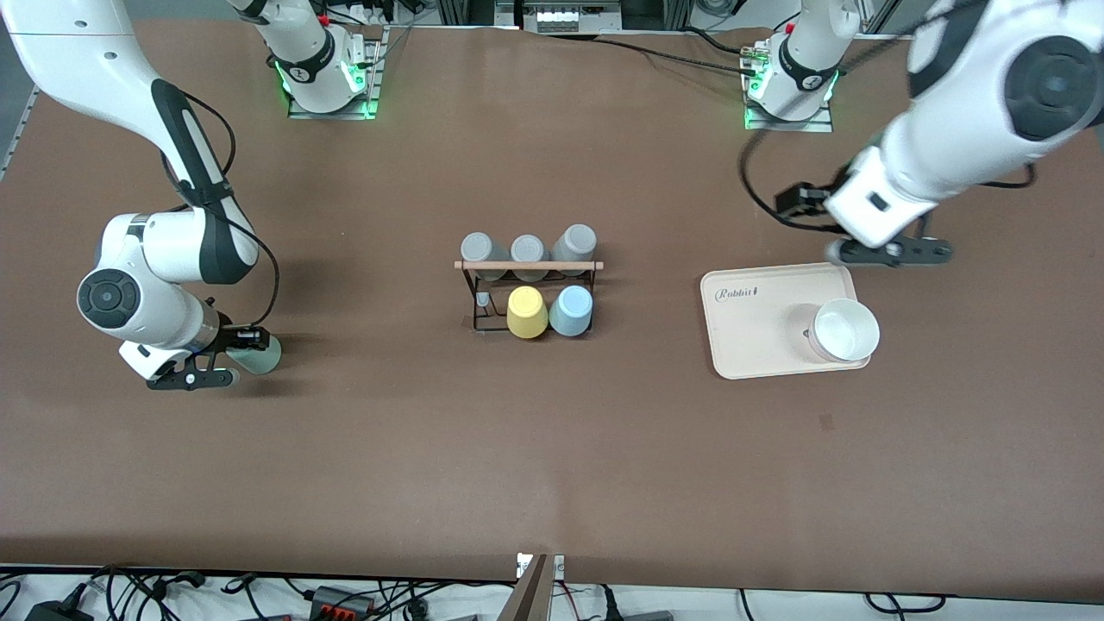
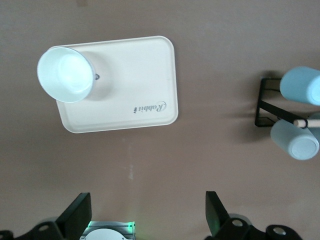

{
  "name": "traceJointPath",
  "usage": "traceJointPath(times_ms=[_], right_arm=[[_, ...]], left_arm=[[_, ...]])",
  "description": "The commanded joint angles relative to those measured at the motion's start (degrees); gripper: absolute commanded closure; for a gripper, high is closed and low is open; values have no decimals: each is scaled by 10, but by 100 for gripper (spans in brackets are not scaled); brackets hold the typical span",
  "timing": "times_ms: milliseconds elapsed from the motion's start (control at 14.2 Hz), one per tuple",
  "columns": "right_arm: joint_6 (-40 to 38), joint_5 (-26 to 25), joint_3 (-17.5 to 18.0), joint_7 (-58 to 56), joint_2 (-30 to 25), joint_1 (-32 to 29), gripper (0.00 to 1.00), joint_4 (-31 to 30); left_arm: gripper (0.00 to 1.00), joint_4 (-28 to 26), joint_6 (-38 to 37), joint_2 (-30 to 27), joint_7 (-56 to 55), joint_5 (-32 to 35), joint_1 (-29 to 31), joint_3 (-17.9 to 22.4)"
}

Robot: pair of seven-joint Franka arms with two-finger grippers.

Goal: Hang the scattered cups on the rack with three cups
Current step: 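Close the right gripper on the teal cup and lift it, then carry the teal cup with the right gripper to the rack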

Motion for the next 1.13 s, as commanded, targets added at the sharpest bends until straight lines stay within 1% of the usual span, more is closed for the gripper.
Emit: traceJointPath(times_ms=[0, 71, 212, 283, 424, 565, 636, 707, 918, 989, 1060], right_arm=[[2, -6, 8, -8, -20, 0, 76, -2], [-7, -3, 11, -7, -28, 4, 79, 1], [-50, 3, 22, -3, -38, 21, 79, 32], [-81, 20, 24, 6, -38, 28, 79, 57], [-159, 65, 35, 38, -34, 57, 79, 123], [-208, 97, 34, 83, -28, 94, 80, 178], [-220, 105, 34, 106, -24, 108, 80, 195], [-223, 111, 34, 135, -24, 127, 80, 200], [-223, 119, 35, 215, -26, 181, 80, 220], [-223, 129, 35, 250, -26, 199, 80, 229], [-223, 135, 35, 277, -26, 212, 80, 232]], left_arm=[[0, -24, 16, -20, 4, -3, 13, -6], [0, -26, 17, -20, 4, -3, 12, -7], [0, -38, 5, -34, 14, -3, 13, -8], [0, -55, 18, -46, 12, -3, 5, -10], [0, -61, 20, -47, 6, -2, 9, -45], [0, -54, 29, -45, 9, -3, 32, -44], [0, -43, 45, -40, 11, 6, 34, -46], [0, -33, 45, -39, 13, 21, 40, -44], [0, -32, 45, -40, 3, 24, 58, -43], [0, -34, 49, -40, 9, 24, 88, -45], [0, -33, 55, -38, 8, 24, 98, -47]])
